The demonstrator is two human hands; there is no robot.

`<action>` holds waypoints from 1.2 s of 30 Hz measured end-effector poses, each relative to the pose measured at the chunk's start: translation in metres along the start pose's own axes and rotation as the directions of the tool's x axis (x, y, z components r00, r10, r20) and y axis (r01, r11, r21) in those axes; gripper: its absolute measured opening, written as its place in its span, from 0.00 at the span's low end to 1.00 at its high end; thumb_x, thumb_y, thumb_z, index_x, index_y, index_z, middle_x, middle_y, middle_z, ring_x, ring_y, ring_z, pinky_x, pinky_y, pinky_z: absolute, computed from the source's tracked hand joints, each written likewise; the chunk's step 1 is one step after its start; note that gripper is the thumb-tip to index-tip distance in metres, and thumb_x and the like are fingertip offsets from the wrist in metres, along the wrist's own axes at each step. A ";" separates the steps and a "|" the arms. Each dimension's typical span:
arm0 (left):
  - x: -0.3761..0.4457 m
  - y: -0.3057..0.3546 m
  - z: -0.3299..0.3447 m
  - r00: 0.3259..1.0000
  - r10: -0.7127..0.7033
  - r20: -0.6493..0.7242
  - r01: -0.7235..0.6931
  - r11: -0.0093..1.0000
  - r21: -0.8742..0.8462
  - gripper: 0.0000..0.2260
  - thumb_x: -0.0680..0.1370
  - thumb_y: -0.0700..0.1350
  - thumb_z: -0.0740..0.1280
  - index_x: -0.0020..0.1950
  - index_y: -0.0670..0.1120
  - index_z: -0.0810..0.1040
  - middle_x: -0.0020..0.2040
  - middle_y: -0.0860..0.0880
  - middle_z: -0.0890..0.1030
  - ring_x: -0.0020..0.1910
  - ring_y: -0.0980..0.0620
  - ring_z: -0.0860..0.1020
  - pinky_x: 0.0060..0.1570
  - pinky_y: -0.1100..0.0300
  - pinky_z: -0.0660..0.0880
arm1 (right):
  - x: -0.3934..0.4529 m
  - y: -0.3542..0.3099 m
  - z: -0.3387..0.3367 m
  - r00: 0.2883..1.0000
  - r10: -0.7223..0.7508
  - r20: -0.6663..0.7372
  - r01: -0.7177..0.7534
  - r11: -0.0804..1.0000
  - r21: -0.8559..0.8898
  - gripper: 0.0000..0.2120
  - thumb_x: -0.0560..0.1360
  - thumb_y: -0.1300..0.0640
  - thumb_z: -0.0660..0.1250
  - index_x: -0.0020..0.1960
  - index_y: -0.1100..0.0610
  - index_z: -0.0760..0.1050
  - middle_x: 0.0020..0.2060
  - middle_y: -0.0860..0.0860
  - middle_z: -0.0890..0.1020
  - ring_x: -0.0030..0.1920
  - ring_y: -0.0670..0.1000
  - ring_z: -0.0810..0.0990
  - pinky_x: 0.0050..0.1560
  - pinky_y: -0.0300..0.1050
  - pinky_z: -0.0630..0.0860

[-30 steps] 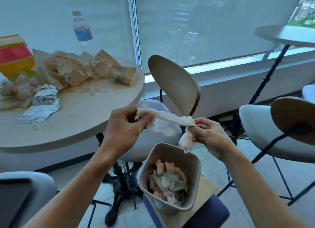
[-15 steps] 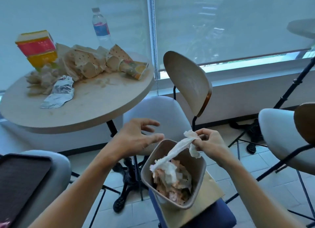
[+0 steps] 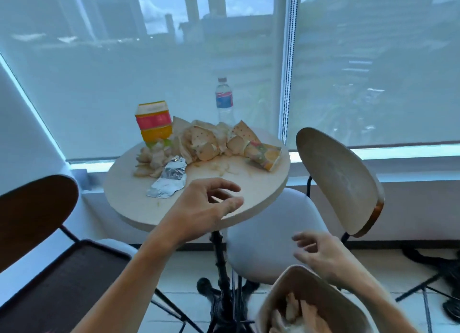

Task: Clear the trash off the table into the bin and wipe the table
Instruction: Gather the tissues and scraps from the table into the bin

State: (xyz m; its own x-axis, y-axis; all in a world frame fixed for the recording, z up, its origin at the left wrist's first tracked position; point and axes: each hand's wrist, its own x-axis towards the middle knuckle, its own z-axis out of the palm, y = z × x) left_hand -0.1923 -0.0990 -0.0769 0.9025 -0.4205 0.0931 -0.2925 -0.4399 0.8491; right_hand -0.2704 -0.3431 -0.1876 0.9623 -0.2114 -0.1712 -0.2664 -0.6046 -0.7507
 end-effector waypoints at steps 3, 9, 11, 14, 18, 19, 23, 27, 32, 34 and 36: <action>0.011 -0.011 -0.019 0.999 -0.007 -0.046 0.008 1.000 0.014 0.07 0.73 0.52 0.74 0.50 0.57 0.83 0.44 0.55 0.84 0.40 0.56 0.82 0.43 0.62 0.78 | 0.015 -0.047 -0.015 0.968 -0.121 -0.219 0.150 0.982 0.119 0.06 0.75 0.57 0.71 0.50 0.49 0.80 0.44 0.47 0.83 0.43 0.44 0.82 0.44 0.39 0.79; 0.038 -0.037 -0.059 0.987 -0.018 -0.157 0.032 0.995 0.090 0.05 0.73 0.51 0.73 0.48 0.54 0.82 0.44 0.55 0.83 0.40 0.58 0.80 0.43 0.63 0.75 | 0.050 -0.125 -0.016 0.902 -0.264 -0.341 0.327 0.934 0.144 0.03 0.75 0.58 0.70 0.46 0.51 0.82 0.37 0.47 0.82 0.37 0.42 0.79 0.41 0.36 0.75; 0.050 -0.048 -0.072 0.978 -0.001 -0.209 0.034 0.987 0.158 0.07 0.74 0.49 0.73 0.51 0.52 0.81 0.47 0.53 0.83 0.44 0.58 0.79 0.45 0.63 0.74 | 0.063 -0.146 -0.011 0.866 -0.309 -0.393 0.362 0.930 0.067 0.04 0.74 0.59 0.70 0.45 0.52 0.83 0.34 0.45 0.81 0.34 0.38 0.78 0.37 0.28 0.71; 0.069 -0.064 -0.090 0.959 -0.007 -0.282 0.094 0.950 0.296 0.15 0.73 0.50 0.73 0.59 0.52 0.80 0.53 0.51 0.81 0.50 0.55 0.78 0.48 0.60 0.71 | 0.083 -0.166 -0.008 0.848 -0.334 -0.410 0.346 0.937 -0.048 0.04 0.74 0.58 0.70 0.48 0.53 0.83 0.37 0.44 0.82 0.36 0.37 0.78 0.37 0.27 0.70; 0.084 -0.083 -0.102 0.966 -0.061 -0.252 0.175 0.869 0.463 0.23 0.71 0.52 0.73 0.65 0.54 0.74 0.58 0.49 0.80 0.52 0.49 0.79 0.50 0.57 0.74 | 0.113 -0.174 -0.002 0.870 -0.317 -0.377 0.232 0.939 -0.253 0.12 0.74 0.56 0.68 0.58 0.50 0.79 0.53 0.52 0.78 0.54 0.51 0.76 0.54 0.42 0.70; 0.085 -0.086 -0.102 0.966 -0.073 -0.247 0.184 0.866 0.465 0.23 0.71 0.52 0.73 0.64 0.54 0.74 0.57 0.50 0.80 0.51 0.50 0.79 0.48 0.58 0.74 | 0.118 -0.175 -0.001 0.875 -0.309 -0.372 0.198 0.931 -0.307 0.15 0.75 0.56 0.67 0.61 0.50 0.78 0.56 0.53 0.76 0.60 0.53 0.73 0.58 0.45 0.70; 0.088 -0.094 -0.103 0.966 -0.029 -0.258 0.147 0.879 0.454 0.25 0.69 0.52 0.74 0.65 0.57 0.73 0.57 0.53 0.82 0.52 0.51 0.80 0.50 0.59 0.74 | 0.133 -0.174 -0.001 0.892 -0.284 -0.353 0.103 0.885 -0.453 0.22 0.75 0.58 0.64 0.68 0.47 0.72 0.62 0.56 0.70 0.66 0.58 0.65 0.67 0.52 0.64; 0.089 -0.093 -0.104 0.951 0.024 -0.307 0.073 0.951 0.299 0.23 0.70 0.48 0.76 0.63 0.51 0.76 0.46 0.51 0.84 0.45 0.52 0.80 0.49 0.57 0.77 | 0.139 -0.174 0.001 0.927 -0.214 -0.307 0.028 0.857 -0.515 0.24 0.74 0.58 0.61 0.69 0.45 0.70 0.64 0.57 0.71 0.67 0.59 0.67 0.68 0.54 0.64; 0.093 -0.077 -0.106 0.952 0.026 -0.304 -0.011 0.999 0.050 0.20 0.70 0.40 0.77 0.60 0.45 0.78 0.33 0.49 0.78 0.34 0.54 0.77 0.40 0.60 0.79 | 0.144 -0.171 0.001 0.891 -0.285 -0.354 0.068 0.853 -0.517 0.20 0.75 0.61 0.60 0.64 0.47 0.76 0.56 0.57 0.77 0.57 0.59 0.77 0.60 0.54 0.72; 0.092 -0.069 -0.102 0.958 0.033 -0.286 -0.040 0.999 -0.019 0.20 0.70 0.38 0.76 0.61 0.44 0.77 0.33 0.47 0.78 0.32 0.54 0.77 0.36 0.63 0.80 | 0.144 -0.170 -0.002 0.858 -0.327 -0.395 0.089 0.853 -0.514 0.17 0.76 0.61 0.60 0.62 0.50 0.77 0.54 0.56 0.78 0.54 0.60 0.78 0.55 0.52 0.74; 0.091 -0.063 -0.097 0.963 0.043 -0.267 -0.065 0.995 -0.072 0.22 0.70 0.39 0.77 0.62 0.44 0.77 0.35 0.43 0.79 0.35 0.51 0.79 0.43 0.54 0.82 | 0.142 -0.167 -0.008 0.813 -0.370 -0.449 0.109 0.855 -0.506 0.13 0.78 0.61 0.61 0.59 0.53 0.78 0.54 0.57 0.79 0.52 0.61 0.79 0.52 0.51 0.73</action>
State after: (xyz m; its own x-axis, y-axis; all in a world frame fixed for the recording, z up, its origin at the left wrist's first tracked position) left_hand -0.0614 -0.0323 -0.0712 0.9405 -0.2122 0.2652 -0.3269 -0.3534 0.8765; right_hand -0.0895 -0.2783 -0.0820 0.8563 -0.2934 0.4250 -0.1506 -0.9290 -0.3380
